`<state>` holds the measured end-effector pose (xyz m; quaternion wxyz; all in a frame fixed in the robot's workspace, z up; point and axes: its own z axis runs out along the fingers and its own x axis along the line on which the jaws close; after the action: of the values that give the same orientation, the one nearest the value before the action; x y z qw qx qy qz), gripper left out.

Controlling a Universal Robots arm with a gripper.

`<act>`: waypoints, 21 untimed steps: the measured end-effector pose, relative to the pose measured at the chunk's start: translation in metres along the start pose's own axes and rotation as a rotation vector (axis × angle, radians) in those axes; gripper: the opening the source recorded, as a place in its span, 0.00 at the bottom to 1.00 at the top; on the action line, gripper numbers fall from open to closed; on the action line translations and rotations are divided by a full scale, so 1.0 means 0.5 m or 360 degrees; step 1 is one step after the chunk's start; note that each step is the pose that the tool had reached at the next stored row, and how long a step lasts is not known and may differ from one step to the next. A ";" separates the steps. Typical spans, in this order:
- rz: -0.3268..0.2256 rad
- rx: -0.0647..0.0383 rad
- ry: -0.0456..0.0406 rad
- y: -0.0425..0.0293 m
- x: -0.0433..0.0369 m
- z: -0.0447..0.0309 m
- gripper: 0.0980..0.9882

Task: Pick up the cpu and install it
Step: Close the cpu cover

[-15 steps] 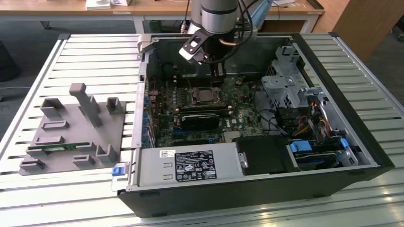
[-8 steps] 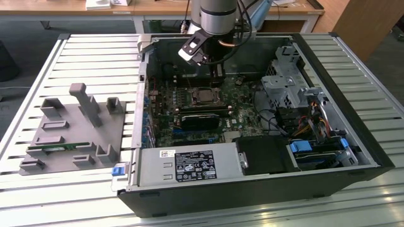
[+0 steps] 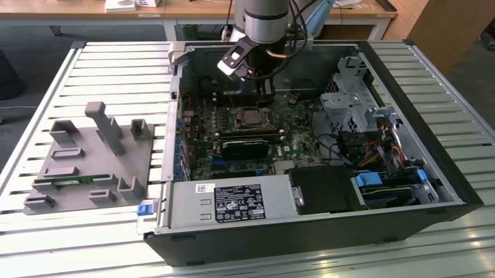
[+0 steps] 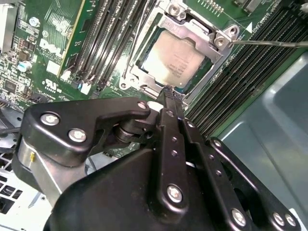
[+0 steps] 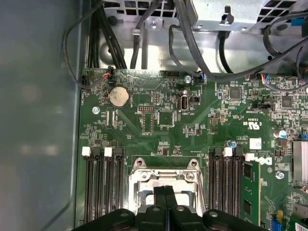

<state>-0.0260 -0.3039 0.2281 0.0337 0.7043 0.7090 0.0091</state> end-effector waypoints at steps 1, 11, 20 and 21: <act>0.0000 0.0000 0.0000 -0.003 0.000 0.001 0.01; -0.0002 0.0010 0.0000 -0.031 0.000 0.014 0.01; -0.0005 0.0090 0.0001 -0.034 -0.005 0.025 0.01; -0.0005 0.0091 0.0000 -0.037 -0.005 0.027 0.01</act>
<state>-0.0437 -0.3071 0.2138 0.0135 0.7039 0.7101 -0.0111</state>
